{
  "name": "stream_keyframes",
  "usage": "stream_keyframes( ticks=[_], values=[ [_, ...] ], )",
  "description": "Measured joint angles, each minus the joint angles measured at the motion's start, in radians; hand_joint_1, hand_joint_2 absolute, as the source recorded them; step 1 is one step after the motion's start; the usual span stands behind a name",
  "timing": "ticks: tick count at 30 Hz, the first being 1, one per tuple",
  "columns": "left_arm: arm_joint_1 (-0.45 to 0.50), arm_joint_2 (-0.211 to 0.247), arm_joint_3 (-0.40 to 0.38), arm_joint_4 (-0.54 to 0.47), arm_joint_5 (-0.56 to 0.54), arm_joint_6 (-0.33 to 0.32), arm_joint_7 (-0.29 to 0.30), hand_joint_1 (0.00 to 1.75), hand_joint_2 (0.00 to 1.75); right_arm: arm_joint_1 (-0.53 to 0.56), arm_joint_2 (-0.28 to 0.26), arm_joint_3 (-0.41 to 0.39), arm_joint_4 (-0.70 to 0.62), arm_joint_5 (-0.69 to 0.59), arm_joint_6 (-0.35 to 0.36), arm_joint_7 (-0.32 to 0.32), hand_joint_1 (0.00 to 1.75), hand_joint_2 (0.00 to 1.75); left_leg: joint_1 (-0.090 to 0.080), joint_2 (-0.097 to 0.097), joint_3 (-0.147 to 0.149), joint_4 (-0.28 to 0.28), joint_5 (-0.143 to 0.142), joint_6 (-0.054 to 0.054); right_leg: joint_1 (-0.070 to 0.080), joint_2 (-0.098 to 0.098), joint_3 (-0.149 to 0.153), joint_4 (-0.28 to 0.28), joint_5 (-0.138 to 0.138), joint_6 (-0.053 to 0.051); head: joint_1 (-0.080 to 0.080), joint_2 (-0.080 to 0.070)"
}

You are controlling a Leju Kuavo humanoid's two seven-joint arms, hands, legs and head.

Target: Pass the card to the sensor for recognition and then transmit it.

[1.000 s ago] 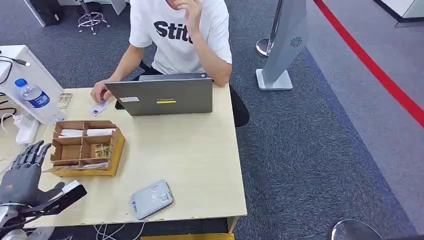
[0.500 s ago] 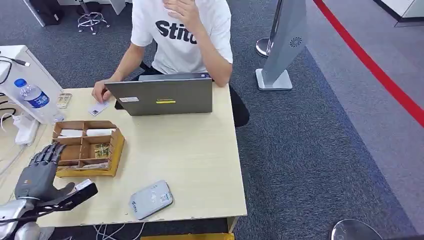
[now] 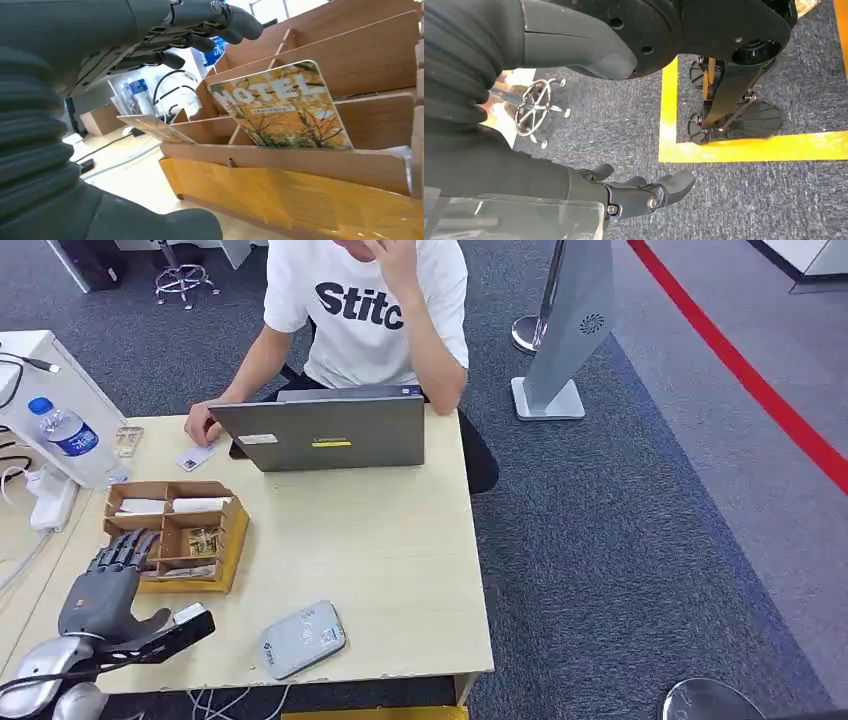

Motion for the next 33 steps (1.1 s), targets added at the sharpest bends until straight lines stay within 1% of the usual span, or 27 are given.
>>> stream_keyframes(
  ticks=[7,13,22,26,33],
  values=[
    [0.000,-0.002,-0.005,0.000,0.001,0.011,0.008,0.00,1.75,0.000,0.000,0.000,0.000,0.000,0.000,0.000,0.00,1.75,0.000,0.000,0.000,0.000,0.000,0.000,0.000,0.000,0.000,0.000,0.000,0.000,0.000,0.000],
    [0.000,-0.003,-0.005,0.000,0.009,0.031,-0.001,0.00,1.75,0.000,0.014,0.000,0.000,-0.003,-0.063,-0.001,0.00,1.75,0.000,0.000,0.000,0.000,0.000,0.000,0.000,0.000,0.000,0.000,0.000,0.000,0.000,0.000],
    [0.000,-0.013,-0.006,0.000,0.010,0.032,-0.005,0.00,1.75,0.000,0.026,0.000,0.000,-0.003,-0.067,-0.001,0.00,1.75,0.000,0.000,0.000,0.000,0.000,0.000,0.000,0.000,0.000,0.000,0.000,0.000,0.000,0.000],
    [0.000,-0.019,-0.016,-0.001,0.009,0.031,-0.011,0.00,1.75,0.000,0.017,0.000,0.000,0.002,-0.028,-0.001,0.00,1.75,0.000,0.000,0.000,0.000,0.000,0.000,0.000,0.000,0.000,0.000,0.000,0.000,0.000,0.000],
    [0.000,-0.026,-0.023,-0.003,0.010,0.031,-0.013,0.00,1.75,0.000,0.021,0.000,0.000,-0.002,-0.069,-0.002,0.00,1.75,0.000,0.000,0.000,0.000,0.000,0.000,0.000,0.000,0.000,0.000,0.000,0.000,0.000,0.000]
  ],
)
